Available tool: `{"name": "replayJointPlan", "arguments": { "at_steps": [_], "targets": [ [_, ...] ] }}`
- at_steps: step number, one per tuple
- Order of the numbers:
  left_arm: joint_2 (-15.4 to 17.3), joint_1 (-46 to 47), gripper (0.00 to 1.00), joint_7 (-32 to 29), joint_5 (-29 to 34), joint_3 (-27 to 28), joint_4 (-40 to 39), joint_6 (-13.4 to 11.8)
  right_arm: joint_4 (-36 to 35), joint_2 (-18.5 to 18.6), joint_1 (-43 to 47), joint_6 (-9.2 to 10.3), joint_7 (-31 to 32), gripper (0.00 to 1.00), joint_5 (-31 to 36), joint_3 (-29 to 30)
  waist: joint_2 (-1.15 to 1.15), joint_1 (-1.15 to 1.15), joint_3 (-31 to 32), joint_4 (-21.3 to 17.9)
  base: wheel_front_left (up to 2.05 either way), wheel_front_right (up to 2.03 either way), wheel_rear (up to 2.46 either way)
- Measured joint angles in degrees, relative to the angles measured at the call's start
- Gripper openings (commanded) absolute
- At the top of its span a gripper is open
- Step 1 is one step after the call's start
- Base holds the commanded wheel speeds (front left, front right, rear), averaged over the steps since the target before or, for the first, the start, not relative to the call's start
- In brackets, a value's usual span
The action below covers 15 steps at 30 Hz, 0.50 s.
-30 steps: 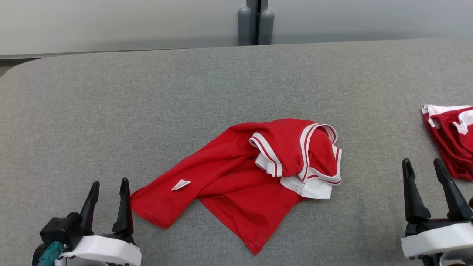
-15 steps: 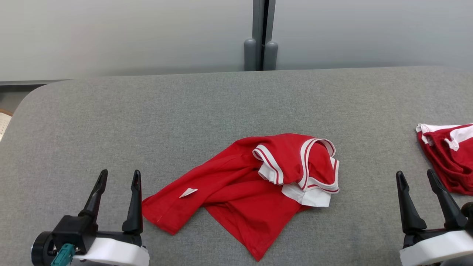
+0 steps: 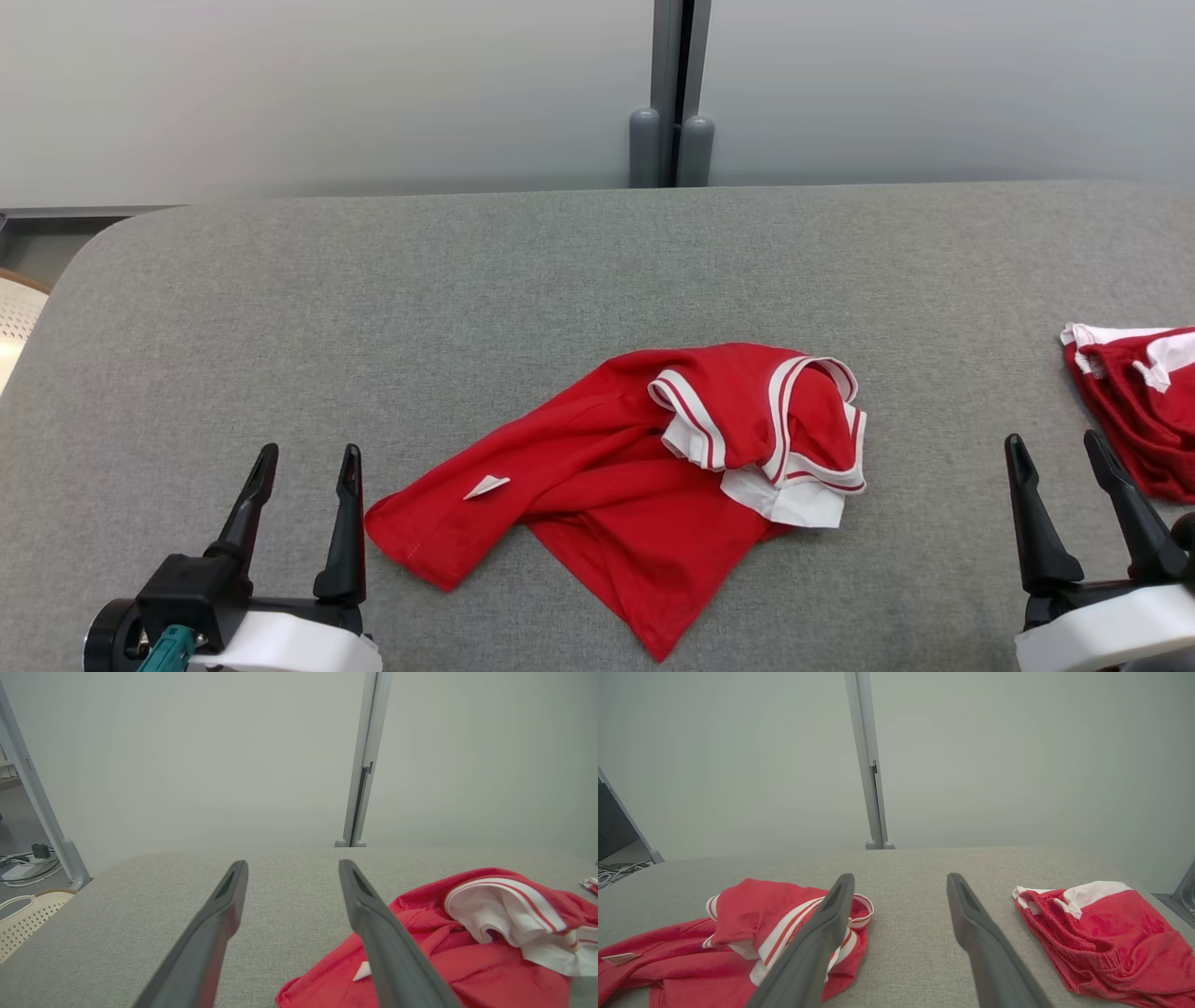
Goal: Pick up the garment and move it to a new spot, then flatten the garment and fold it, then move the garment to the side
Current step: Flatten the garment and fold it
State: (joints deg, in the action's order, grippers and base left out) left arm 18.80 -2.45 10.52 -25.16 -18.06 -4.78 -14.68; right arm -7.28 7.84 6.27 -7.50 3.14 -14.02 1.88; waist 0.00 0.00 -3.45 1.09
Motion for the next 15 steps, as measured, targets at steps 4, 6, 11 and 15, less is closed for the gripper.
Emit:
{"name": "replayJointPlan", "arguments": {
  "at_steps": [4, 6, 11, 15],
  "targets": [
    [0.0, 0.6, 1.0, -0.18, 0.04, -0.4, -0.23, 0.05, 0.04, 0.65, -0.08, 0.0, 0.43, 1.0, 0.11, -0.92, 0.0, 0.0, -0.55, 0.75, 0.0, 0.0, 0.0],
    [-0.08, 1.21, 1.0, -0.08, 0.31, -0.77, -0.42, 0.29, 0.29, 1.63, -0.6, 0.0, 0.53, 1.0, 0.44, -2.77, 0.0, 0.0, -1.18, 1.28, 0.0, 0.0, 0.0],
    [-1.01, 4.19, 1.0, 0.3, 0.68, -2.09, -0.56, 1.09, 1.66, 3.67, -4.14, 0.0, 2.21, 1.0, 0.56, -11.48, 0.0, 0.0, -3.43, 3.33, 0.0, 0.0, 0.0],
    [-1.91, 6.46, 1.0, 1.09, 1.0, -3.09, 0.32, 1.94, 4.34, 4.85, -8.12, 0.0, 2.92, 1.0, 0.36, -18.46, 0.0, 0.0, -5.62, 5.4, 0.0, 0.0, 0.0]
  ]
}}
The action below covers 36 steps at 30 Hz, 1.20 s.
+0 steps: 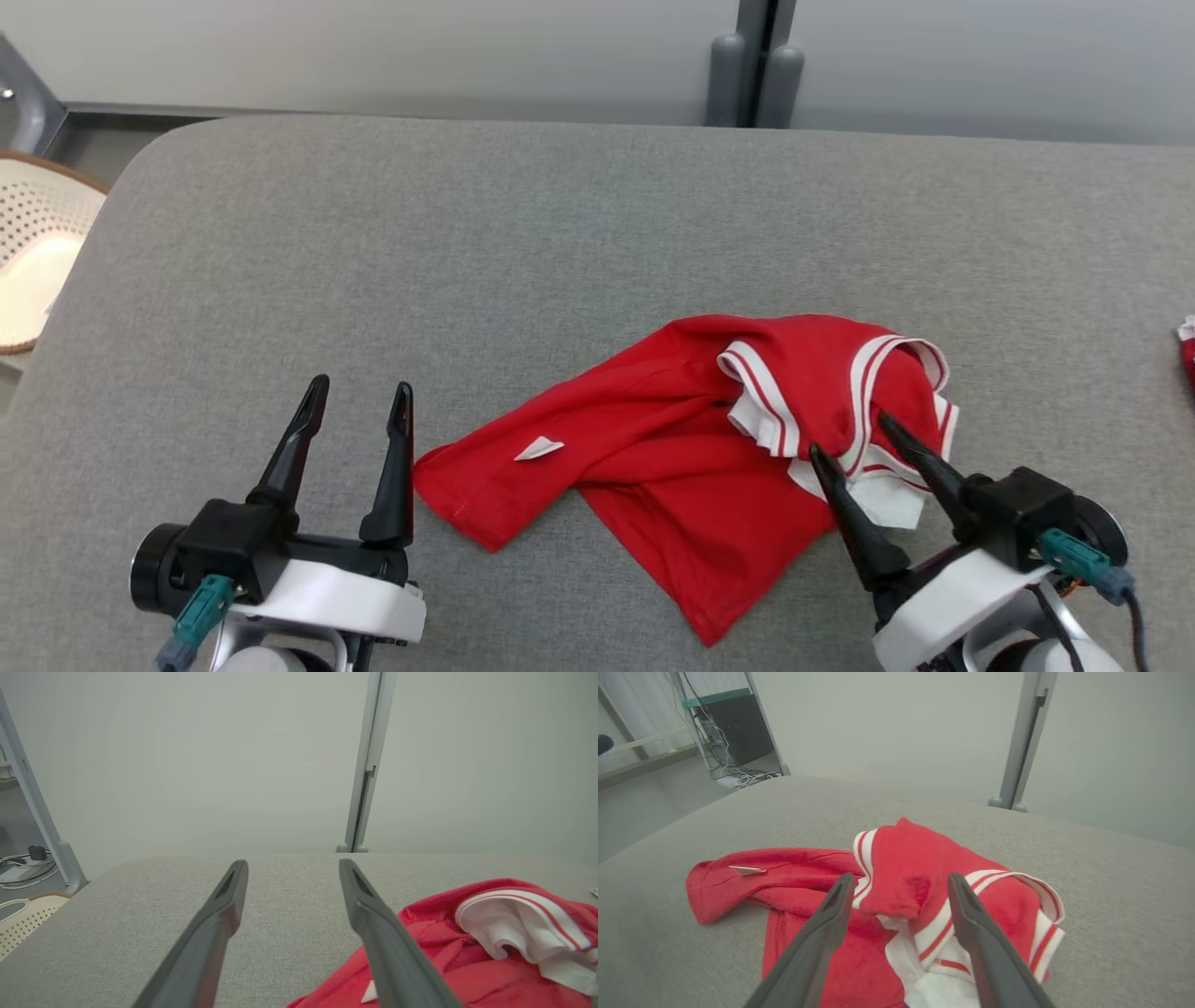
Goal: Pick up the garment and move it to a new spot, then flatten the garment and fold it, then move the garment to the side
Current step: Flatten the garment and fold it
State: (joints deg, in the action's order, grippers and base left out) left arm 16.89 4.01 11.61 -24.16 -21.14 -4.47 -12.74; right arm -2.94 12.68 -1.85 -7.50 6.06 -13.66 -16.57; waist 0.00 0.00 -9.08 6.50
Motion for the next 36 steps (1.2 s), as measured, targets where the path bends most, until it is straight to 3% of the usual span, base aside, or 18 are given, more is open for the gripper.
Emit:
{"name": "replayJointPlan", "arguments": {
  "at_steps": [8, 9, 10, 16, 24, 32, 33, 34, 35, 36],
  "targets": [
    [-1.57, 2.28, 1.0, 1.51, -0.01, -0.8, 3.03, 1.1, 6.72, 2.2, -5.3, -0.01, 1.24, 1.0, 4.6, -3.69, 0.0, 0.0, -3.01, 3.57, 0.0, 0.0, 0.0],
    [-1.61, 2.46, 1.0, 1.6, -0.01, -0.71, 3.25, 1.15, 7.08, 2.07, -5.72, -0.01, 1.14, 0.43, 4.7, -3.6, 0.0, 0.0, -3.23, 3.74, 0.0, 0.0, 0.0],
    [-1.67, 2.47, 1.0, 1.7, -0.02, -0.69, 3.53, 1.18, 7.43, 1.81, -6.04, -0.01, 0.96, 0.0, 4.89, -3.2, 0.0, 0.0, -3.41, 3.82, 0.0, 0.0, 0.0],
    [-1.83, 3.57, 1.0, 2.35, -0.01, -0.29, 4.5, 1.66, 6.6, 1.2, -6.79, -0.01, -1.02, 0.0, 4.91, 1.45, 0.0, 0.0, -3.95, 3.24, 0.0, 0.0, 0.0],
    [-2.64, 6.43, 1.0, 2.88, 0.49, -0.44, 4.61, 2.86, 6.32, 4.03, -11.18, -0.01, -1.16, 0.0, 4.45, 11.16, 0.0, 0.0, -7.28, 2.84, 0.0, 0.0, 0.0],
    [-4.32, 11.83, 1.0, 3.27, 1.46, -1.35, 6.48, 5.17, 15.59, 9.2, -20.62, -0.05, -3.74, 0.0, 0.98, 15.18, 0.0, 0.0, -13.31, 4.14, 0.0, 0.0, 0.0],
    [-4.65, 12.22, 1.0, 3.3, 1.47, -1.37, 6.8, 5.32, 16.99, 9.44, -21.74, -0.05, -4.19, 0.35, 0.47, 15.34, 0.0, 0.0, -13.96, 4.34, 0.0, 0.0, 0.0],
    [-4.88, 12.61, 1.0, 3.31, 1.51, -1.38, 7.15, 5.63, 18.38, 9.58, -22.66, -0.05, -4.66, 0.88, 0.35, 15.45, 0.0, 0.0, -14.57, 4.52, 0.0, 0.0, 0.0],
    [-5.02, 12.99, 1.0, 3.31, 1.57, -1.35, 7.44, 5.72, 19.46, 9.55, -23.41, -0.05, -5.42, 1.0, -0.16, 15.56, 0.0, 0.0, -15.09, 4.65, 0.0, 0.0, 0.0],
    [-5.17, 13.23, 1.0, 3.33, 1.6, -1.23, 7.79, 6.04, 20.58, 9.4, -24.11, -0.05, -6.24, 1.0, -0.7, 15.77, 0.0, 0.0, -15.51, 4.73, 0.0, 0.0, 0.0]
  ]
}}
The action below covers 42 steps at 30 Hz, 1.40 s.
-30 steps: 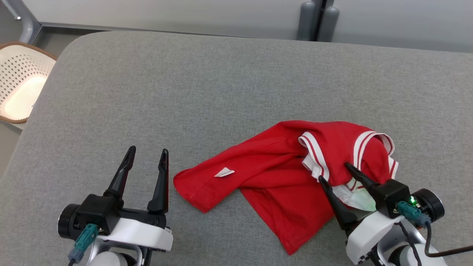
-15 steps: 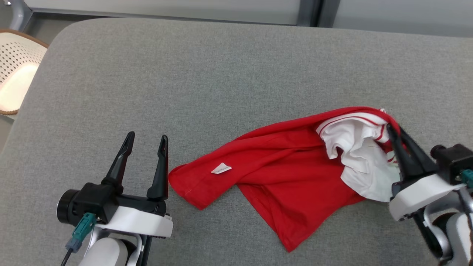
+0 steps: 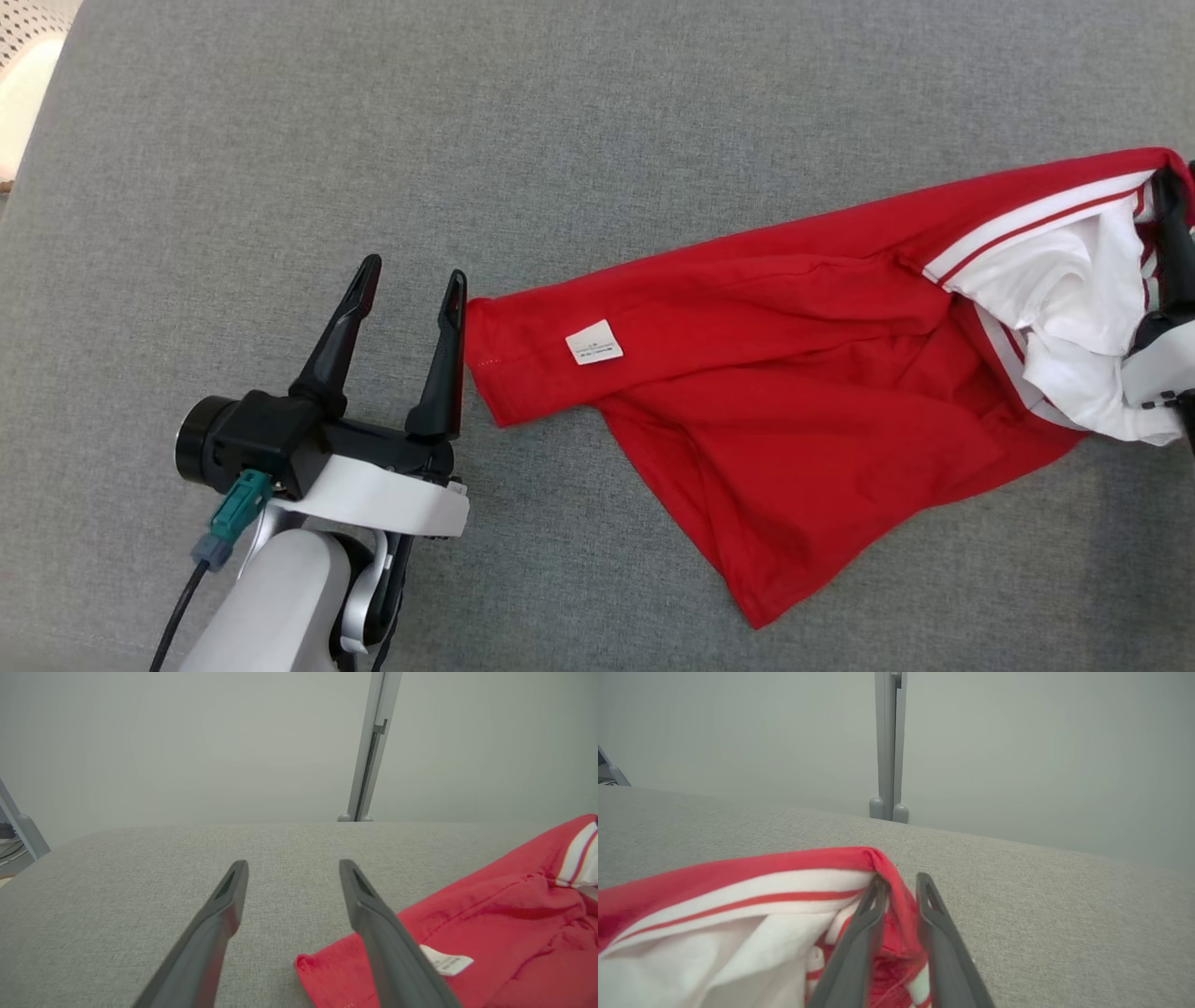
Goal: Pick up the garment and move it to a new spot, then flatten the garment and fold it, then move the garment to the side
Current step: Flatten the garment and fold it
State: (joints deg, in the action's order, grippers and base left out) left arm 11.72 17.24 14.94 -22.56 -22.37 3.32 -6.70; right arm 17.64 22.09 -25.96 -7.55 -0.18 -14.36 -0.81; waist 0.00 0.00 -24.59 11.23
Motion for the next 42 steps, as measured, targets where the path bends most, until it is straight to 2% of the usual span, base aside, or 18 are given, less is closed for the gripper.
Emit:
{"name": "replayJointPlan", "arguments": {
  "at_steps": [7, 12, 18, 26, 29, 33, 42],
  "targets": [
    [-0.53, 0.18, 1.0, 0.05, 0.97, 1.61, 1.09, 0.63, 1.92, -1.12, -0.27, 0.0, -6.14, 1.0, -1.55, 2.23, 0.0, 0.0, 0.15, -1.18, 0.0, 0.0, 0.0],
    [-0.23, -1.41, 1.0, 0.07, 1.4, 3.77, 1.27, 0.83, -3.71, -2.9, 4.55, 0.01, -9.48, 1.0, -1.45, 3.81, 0.0, 0.0, 2.16, -3.0, 0.0, 0.0, 0.0],
    [0.41, -4.54, 1.0, 0.07, 1.48, 5.49, 1.49, 0.83, -13.32, -6.14, 12.47, 0.0, -7.31, 1.0, 0.47, 2.4, 0.0, 0.0, 5.76, -5.45, 0.0, 0.0, 0.0],
    [1.51, -10.29, 1.0, 0.14, 1.57, 6.51, 1.07, 0.16, -20.06, -9.42, 23.81, 0.01, -3.82, 1.0, 0.8, 0.7, 0.0, 0.0, 11.92, -8.26, 0.0, 0.0, 0.0],
    [2.15, -12.95, 1.0, -0.45, 1.41, 6.79, 0.02, -0.55, -21.34, -11.01, 27.22, 0.0, -3.24, 1.0, 0.37, 0.63, 0.0, 0.0, 14.55, -9.72, 0.0, 0.0, 0.0],
    [2.55, -14.09, 1.0, -1.3, 1.3, 6.88, -1.07, -1.05, -21.84, -11.18, 27.43, 0.01, -2.83, 1.0, 0.24, 0.41, 0.0, 0.0, 15.65, -11.03, 0.0, 0.0, 0.0],
    [3.02, -14.74, 1.0, -2.37, 1.19, 6.7, -2.11, -1.93, -22.13, -11.25, 27.73, 0.01, -2.82, 1.0, 0.1, 0.47, 0.0, 0.0, 15.98, -11.27, 0.0, 0.0, 0.0]
  ]
}}
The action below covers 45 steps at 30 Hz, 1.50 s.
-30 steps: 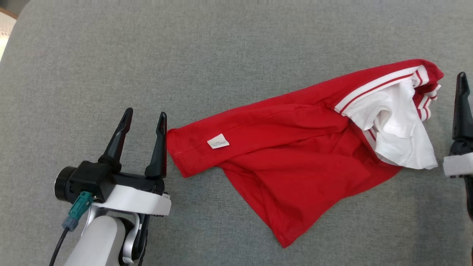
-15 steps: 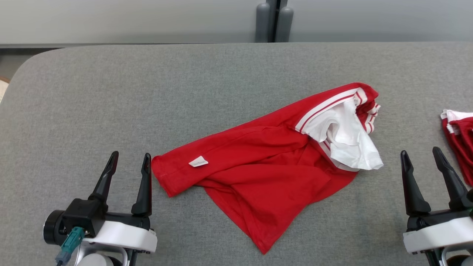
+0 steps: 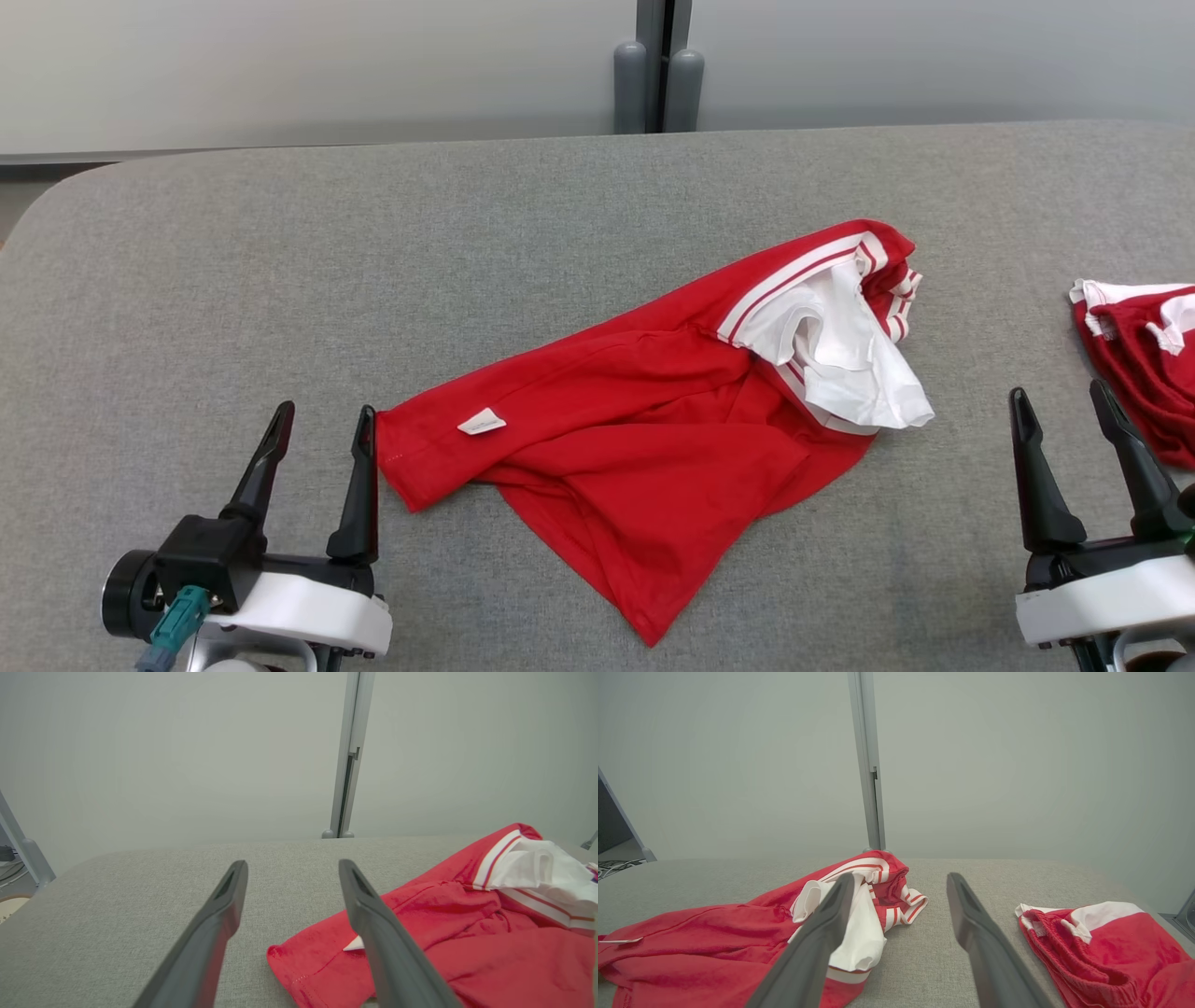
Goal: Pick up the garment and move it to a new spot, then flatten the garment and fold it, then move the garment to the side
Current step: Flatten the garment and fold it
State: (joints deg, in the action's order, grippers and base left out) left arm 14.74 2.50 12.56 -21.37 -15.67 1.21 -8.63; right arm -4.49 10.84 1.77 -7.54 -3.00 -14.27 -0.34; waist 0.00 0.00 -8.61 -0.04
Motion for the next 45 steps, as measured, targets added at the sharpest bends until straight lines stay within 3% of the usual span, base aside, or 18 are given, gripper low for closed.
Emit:
{"name": "replayJointPlan", "arguments": {
  "at_steps": [8, 22, 23, 25, 36, 45],
  "targets": [
    [-0.09, 0.65, 1.0, -2.42, -0.73, -1.26, 1.68, 0.58, -0.21, -0.21, -0.23, 0.0, 0.0, 1.0, -0.02, 0.0, 0.0, 0.0, -0.95, 0.12, 0.0, 0.0, 0.0],
    [-2.05, 9.91, 1.0, -8.01, -5.98, -2.3, 23.84, 5.26, 0.74, -0.45, -2.03, 0.0, -0.43, 1.0, -0.37, -1.23, 0.0, 0.0, -6.2, -2.02, 0.0, 0.0, 0.0],
    [-2.07, 10.44, 0.44, -8.42, -5.98, -2.43, 24.74, 5.57, 0.94, -0.35, -2.11, 0.0, -0.42, 1.0, -0.38, -1.19, 0.0, 0.0, -6.4, -2.13, 0.0, 0.0, 0.0],
    [-2.03, 11.46, 0.0, -8.51, -6.05, -2.63, 26.02, 5.87, 1.51, -0.1, -2.42, 0.0, 0.13, 1.0, -0.38, -1.04, 0.0, 0.0, -6.53, -2.34, 0.0, 0.0, 0.0],
    [-2.67, 13.58, 0.0, -7.0, -5.44, -4.36, 28.6, 6.89, 2.23, 3.79, -6.27, 0.0, 6.2, 1.0, -1.97, -2.59, 0.0, 0.0, -6.74, -1.16, 0.0, 0.0, 0.0],
    [-4.65, 17.12, 0.0, -6.12, -4.44, -6.49, 28.15, 7.05, 6.11, 8.44, -15.27, 0.0, 12.13, 1.0, -4.72, -11.11, 0.0, 0.0, -9.27, 1.88, 0.0, 0.0, 0.0]
  ]
}}
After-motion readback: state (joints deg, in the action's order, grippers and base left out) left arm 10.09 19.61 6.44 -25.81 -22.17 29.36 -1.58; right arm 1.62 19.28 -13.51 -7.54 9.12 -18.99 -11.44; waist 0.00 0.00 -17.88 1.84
